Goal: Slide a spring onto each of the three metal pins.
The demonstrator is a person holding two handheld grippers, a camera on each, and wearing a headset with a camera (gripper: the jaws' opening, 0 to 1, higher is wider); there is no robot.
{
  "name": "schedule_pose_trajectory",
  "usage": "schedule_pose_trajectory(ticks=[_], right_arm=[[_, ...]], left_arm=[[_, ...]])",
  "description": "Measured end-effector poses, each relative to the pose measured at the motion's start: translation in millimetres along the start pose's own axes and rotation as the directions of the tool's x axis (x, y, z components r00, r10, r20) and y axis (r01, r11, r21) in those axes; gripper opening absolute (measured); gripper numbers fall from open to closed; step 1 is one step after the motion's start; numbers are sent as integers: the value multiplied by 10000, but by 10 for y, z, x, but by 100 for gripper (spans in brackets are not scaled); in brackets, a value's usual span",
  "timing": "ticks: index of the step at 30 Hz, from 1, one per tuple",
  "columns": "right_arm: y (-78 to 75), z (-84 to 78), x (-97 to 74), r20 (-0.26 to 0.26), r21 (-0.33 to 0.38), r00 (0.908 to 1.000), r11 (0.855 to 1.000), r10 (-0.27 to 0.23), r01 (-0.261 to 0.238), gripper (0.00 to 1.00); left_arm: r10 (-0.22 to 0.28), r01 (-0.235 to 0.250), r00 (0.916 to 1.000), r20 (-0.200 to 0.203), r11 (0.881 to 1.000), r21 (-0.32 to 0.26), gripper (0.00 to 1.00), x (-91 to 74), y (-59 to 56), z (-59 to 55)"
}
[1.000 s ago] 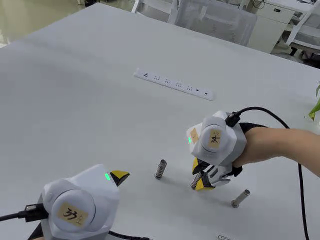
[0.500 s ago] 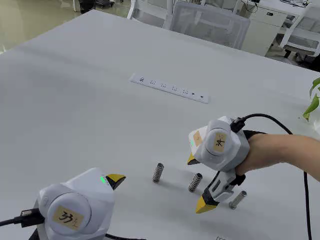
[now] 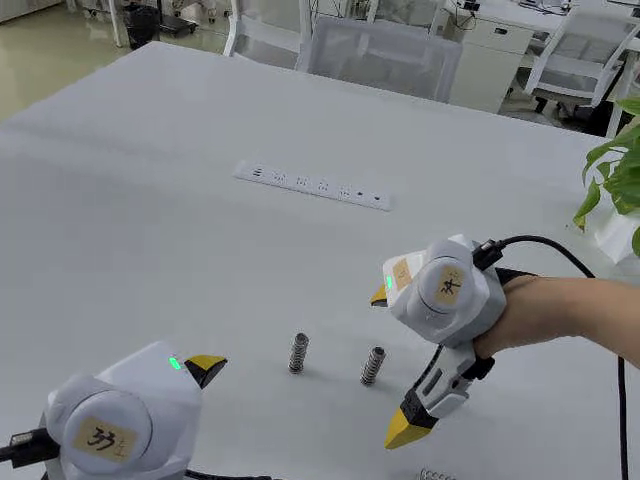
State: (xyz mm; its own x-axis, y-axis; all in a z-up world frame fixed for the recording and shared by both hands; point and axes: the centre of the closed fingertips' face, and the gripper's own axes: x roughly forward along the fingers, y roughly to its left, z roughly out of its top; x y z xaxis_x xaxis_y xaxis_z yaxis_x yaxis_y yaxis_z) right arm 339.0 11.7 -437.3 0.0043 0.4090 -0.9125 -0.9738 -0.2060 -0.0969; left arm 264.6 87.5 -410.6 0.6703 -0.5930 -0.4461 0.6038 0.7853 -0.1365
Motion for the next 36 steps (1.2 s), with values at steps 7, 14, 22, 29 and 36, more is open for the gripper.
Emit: schedule_pose_trajectory(ticks=[7, 14, 22, 29, 36], right_arm=[[39, -26, -93, 482, 621, 9983, 9976, -324, 293, 99], [61, -85, -200, 857, 1161, 9935, 9912, -745, 643, 99], [77, -210, -360, 1348, 2077, 9794, 9708, -1502, 1203, 99], [180, -382, -471, 1544, 2725, 9693, 9512, -1915, 1446, 99], [334, -590, -564, 1669, 3514, 9599, 9232, -2254, 1556, 99]], left_arm=[[-125, 125, 9999, 7, 9995, 280, 99, -4, 20, 81], [-253, 252, 9997, 13, 9986, 465, 99, 0, 31, 127], [-476, 480, 9988, -75, 9967, 653, 99, 6, -11, 143], [-615, 628, 9979, -192, 9953, 743, 99, 33, -39, 143], [-805, 837, 9959, -405, 9929, 850, 99, 78, -67, 131]])
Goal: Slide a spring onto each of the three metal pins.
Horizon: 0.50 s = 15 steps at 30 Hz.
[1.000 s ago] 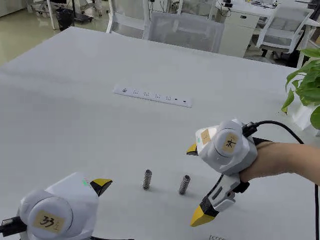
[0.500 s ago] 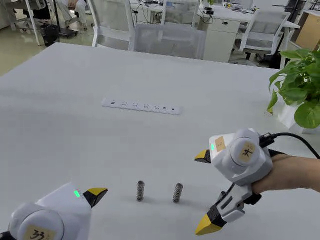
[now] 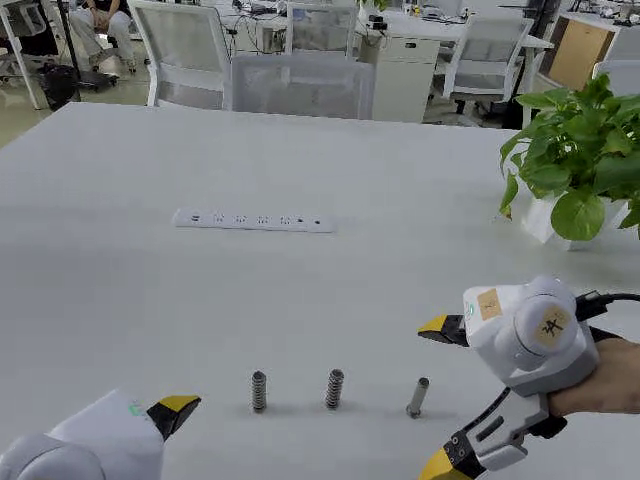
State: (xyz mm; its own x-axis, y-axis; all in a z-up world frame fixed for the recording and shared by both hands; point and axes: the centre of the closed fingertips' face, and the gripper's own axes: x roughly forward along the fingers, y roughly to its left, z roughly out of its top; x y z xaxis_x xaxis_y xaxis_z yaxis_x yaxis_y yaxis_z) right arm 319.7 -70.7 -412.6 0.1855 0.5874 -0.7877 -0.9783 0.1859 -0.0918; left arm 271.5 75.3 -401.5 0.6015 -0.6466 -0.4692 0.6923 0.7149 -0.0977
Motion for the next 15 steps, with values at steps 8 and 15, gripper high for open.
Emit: schedule_pose_trajectory(ticks=[8, 15], right_arm=[[104, -138, -164, 505, 874, 9981, 9957, -348, 303, 99], [229, -213, -306, 763, 1235, 9943, 9902, -744, 646, 99]], left_arm=[[-192, 193, 9998, -94, 9997, 174, 99, 43, -10, 24], [-284, 288, 9995, -154, 9992, 287, 99, 47, -13, 22]])
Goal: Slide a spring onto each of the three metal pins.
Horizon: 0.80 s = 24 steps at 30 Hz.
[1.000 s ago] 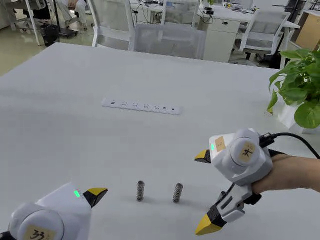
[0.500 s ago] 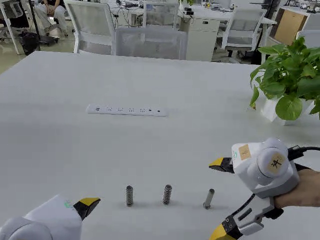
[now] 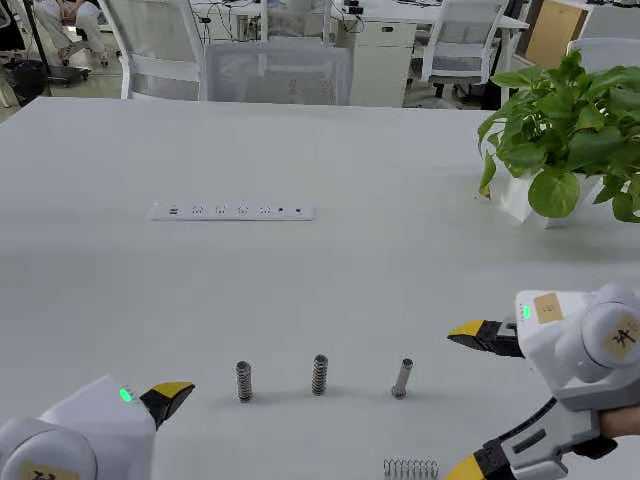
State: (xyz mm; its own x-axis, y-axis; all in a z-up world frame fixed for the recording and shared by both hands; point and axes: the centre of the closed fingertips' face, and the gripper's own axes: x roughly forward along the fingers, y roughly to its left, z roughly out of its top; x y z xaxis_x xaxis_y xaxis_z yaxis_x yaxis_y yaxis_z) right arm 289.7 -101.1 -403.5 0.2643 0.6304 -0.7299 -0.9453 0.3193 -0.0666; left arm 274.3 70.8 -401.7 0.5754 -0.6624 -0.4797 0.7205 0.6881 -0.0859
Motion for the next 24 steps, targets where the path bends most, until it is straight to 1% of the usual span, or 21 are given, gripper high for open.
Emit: schedule_pose_trajectory(ticks=[1, 5, 8, 11, 12, 16, 20, 24], right_arm=[[9, -21, -23, 50, 87, 9999, 9999, -106, 106, 99], [64, -103, -89, 92, 314, 9996, 9992, -260, 257, 99], [100, -148, -149, 215, 611, 9990, 9974, -402, 388, 99], [150, -195, -187, 272, 905, 9983, 9947, -511, 485, 99], [173, -201, -199, 359, 926, 9978, 9943, -560, 524, 99], [243, -255, -225, 396, 1158, 9973, 9917, -612, 562, 99], [277, -267, -247, 498, 1301, 9960, 9892, -741, 671, 99], [298, -263, -265, 555, 1387, 9950, 9875, -825, 742, 99]], left_arm=[[-21, 21, 10000, -14, 10000, 17, 99, -2, -1, -4], [-52, 53, 10000, -75, 10000, 59, 99, -7, 1, -21], [-87, 89, 9999, -114, 9999, 121, 99, -8, -7, -27], [-170, 172, 9997, -152, 9997, 167, 99, -6, -30, -38], [-194, 197, 9997, -168, 9996, 185, 99, -2, -43, -42], [-316, 321, 9993, -213, 9992, 256, 99, 9, -85, -49], [-412, 419, 9989, -245, 9987, 297, 99, 18, -105, -58], [-618, 629, 9976, -297, 9973, 389, 99, 32, -153, -76]])
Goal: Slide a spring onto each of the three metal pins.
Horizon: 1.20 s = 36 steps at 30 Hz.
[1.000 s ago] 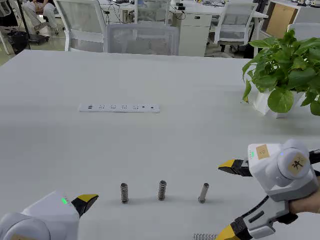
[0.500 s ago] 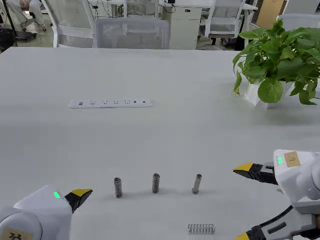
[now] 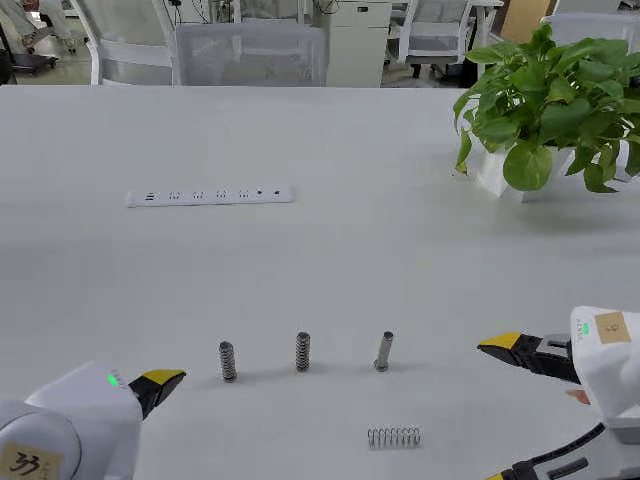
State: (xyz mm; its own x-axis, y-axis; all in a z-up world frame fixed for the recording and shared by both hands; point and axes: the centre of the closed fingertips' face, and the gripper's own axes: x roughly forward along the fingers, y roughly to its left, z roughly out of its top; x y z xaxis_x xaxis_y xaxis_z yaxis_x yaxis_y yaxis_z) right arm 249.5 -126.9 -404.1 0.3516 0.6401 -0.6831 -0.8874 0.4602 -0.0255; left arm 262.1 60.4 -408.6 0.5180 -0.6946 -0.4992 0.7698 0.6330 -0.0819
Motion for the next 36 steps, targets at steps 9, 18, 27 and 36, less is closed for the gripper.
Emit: schedule_pose_trajectory(ticks=[9, 18, 27, 36], right_arm=[[8, -4, -77, 183, 194, 9996, 9996, -217, 213, 99], [53, -103, -158, 199, 584, 9989, 9975, -417, 405, 99], [46, -170, -245, 267, 1176, 9976, 9912, -646, 610, 99], [76, -255, -313, 283, 1541, 9953, 9842, -928, 874, 99]], left_arm=[[-650, 663, 9975, -271, 9965, 513, 98, 144, -133, -16], [-1621, 1655, 9860, -386, 9797, 1127, 90, 384, -320, 61], [-2241, 2267, 9740, -340, 9606, 1607, 71, 688, -442, 110], [-2555, 2544, 9665, -244, 9408, 2239, 47, 926, -535, 131]])
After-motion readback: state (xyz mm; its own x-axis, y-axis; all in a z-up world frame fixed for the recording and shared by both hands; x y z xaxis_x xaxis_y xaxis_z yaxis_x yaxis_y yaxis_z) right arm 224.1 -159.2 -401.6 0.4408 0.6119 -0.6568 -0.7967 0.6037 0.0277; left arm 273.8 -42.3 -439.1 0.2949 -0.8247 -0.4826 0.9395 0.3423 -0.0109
